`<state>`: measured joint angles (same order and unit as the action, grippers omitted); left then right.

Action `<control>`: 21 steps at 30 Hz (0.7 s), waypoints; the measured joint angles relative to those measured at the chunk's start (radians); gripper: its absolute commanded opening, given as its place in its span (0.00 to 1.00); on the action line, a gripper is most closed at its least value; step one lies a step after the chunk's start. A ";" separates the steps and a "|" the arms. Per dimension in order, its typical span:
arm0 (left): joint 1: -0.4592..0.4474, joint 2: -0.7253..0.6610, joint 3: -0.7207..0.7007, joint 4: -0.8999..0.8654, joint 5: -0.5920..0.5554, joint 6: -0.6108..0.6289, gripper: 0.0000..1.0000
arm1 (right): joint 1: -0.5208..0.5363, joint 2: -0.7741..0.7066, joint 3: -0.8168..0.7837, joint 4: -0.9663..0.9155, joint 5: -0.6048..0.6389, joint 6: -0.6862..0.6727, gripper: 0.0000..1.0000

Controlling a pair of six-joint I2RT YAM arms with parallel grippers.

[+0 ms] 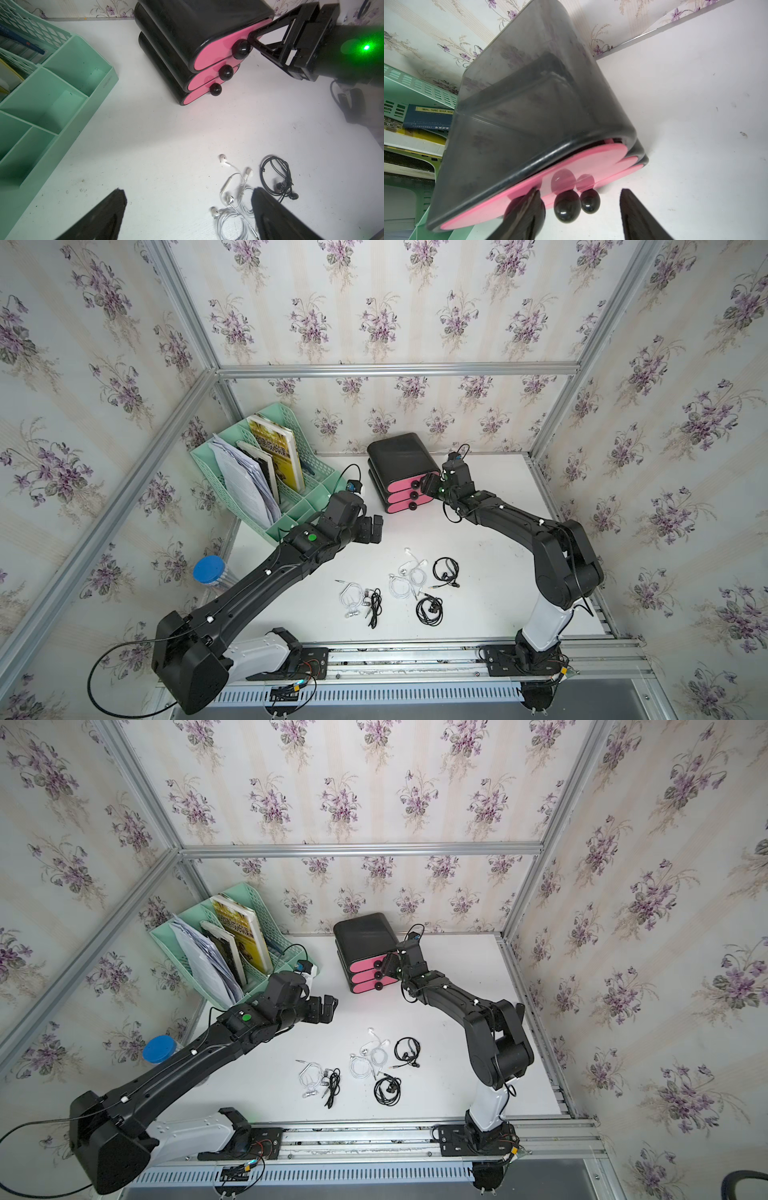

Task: Place the wired earphones into the drawer by color
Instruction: Close the drawer in the storage box, then open the drawer in the storage box.

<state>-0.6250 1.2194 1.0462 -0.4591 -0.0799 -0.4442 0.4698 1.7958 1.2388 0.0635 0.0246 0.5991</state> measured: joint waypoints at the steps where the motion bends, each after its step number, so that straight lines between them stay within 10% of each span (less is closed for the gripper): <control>1: 0.000 0.006 0.005 0.000 -0.002 0.000 0.99 | -0.001 0.001 0.002 -0.001 -0.003 0.000 0.65; 21: 0.016 0.111 0.073 -0.016 -0.016 -0.018 0.99 | -0.054 -0.249 -0.339 0.195 -0.174 -0.101 0.66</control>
<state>-0.6086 1.3304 1.1194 -0.4755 -0.0956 -0.4625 0.4156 1.5463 0.9001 0.2581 -0.1490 0.4984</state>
